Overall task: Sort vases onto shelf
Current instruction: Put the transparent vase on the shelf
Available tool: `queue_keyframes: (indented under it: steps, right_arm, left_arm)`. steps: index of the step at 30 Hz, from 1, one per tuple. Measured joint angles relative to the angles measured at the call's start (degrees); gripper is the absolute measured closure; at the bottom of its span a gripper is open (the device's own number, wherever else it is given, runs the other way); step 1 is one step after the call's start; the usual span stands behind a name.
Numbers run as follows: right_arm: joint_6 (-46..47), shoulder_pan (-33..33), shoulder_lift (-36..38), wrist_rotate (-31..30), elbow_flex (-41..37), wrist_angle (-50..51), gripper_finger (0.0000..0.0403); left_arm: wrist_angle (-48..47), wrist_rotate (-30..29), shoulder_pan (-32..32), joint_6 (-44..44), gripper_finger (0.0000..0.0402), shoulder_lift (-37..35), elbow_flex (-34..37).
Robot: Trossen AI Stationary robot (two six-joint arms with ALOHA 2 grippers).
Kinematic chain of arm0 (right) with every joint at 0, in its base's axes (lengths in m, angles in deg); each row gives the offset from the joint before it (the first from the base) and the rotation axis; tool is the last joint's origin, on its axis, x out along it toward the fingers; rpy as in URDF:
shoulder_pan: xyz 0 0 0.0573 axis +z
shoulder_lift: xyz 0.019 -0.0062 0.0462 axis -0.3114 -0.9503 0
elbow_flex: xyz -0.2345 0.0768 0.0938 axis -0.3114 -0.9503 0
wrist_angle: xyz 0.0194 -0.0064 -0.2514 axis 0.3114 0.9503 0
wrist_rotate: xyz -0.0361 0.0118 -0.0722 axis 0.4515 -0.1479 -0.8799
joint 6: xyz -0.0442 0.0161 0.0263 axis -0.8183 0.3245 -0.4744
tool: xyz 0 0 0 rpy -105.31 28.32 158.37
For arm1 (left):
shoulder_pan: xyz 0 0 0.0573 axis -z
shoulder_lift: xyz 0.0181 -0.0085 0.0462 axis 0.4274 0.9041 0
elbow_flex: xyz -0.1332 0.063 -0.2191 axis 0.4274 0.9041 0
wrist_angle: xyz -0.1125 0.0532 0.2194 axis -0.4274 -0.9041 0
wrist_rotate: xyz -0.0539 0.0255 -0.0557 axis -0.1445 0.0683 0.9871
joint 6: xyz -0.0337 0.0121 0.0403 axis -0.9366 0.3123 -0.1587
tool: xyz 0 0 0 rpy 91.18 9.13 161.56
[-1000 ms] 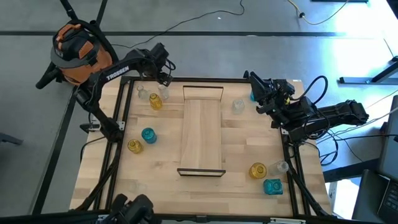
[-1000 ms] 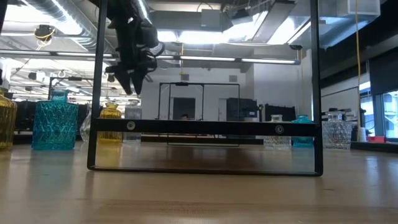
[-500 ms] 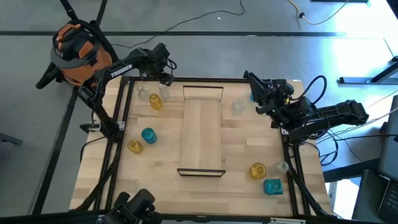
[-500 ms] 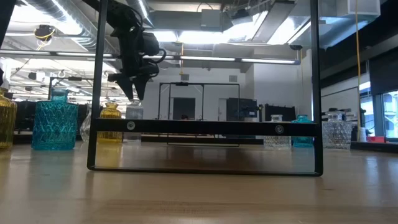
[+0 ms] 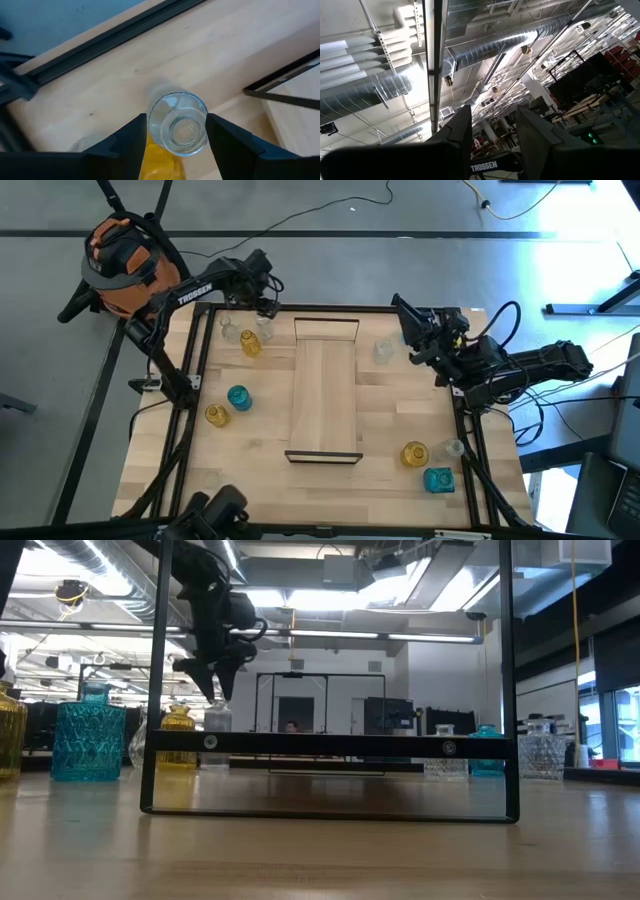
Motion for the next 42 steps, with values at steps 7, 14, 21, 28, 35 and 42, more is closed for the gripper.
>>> queue_keyframes:
  steps: [7, 14, 21, 28, 35, 42]
  right_arm:
    - [0.03, 0.0, 0.02, 0.02, 0.0, 0.89, 0.0288]
    - [0.03, 0.0, 0.02, 0.79, 0.0, 1.17, 0.0288]
    - [0.03, 0.02, 0.02, 1.47, 0.0, 1.19, 0.0288]
    - [1.44, 0.02, 0.02, 2.9, 0.0, 0.95, 0.0288]
    - [3.05, 0.02, 0.02, 5.26, 0.0, 1.24, 0.0288]
    - [3.05, 0.02, 0.02, 6.13, 0.0, 1.16, 0.0288]
  left_arm:
    - [-0.01, -0.91, -0.02, -0.46, 0.0205, -2.07, 0.05]
    - [-2.3, -5.78, 0.0, -0.45, 0.0205, -2.14, 0.05]
    - [-0.04, -4.65, -0.78, 0.13, 0.0205, -1.56, 0.01]
    - [-1.3, -3.67, 0.02, 0.46, 0.0205, 0.88, 0.01]
    - [-2.0, -3.31, 0.81, 1.44, 0.0217, 3.02, -0.24]
    - [-2.7, -2.98, 0.83, 4.13, 0.0318, 3.74, -0.28]
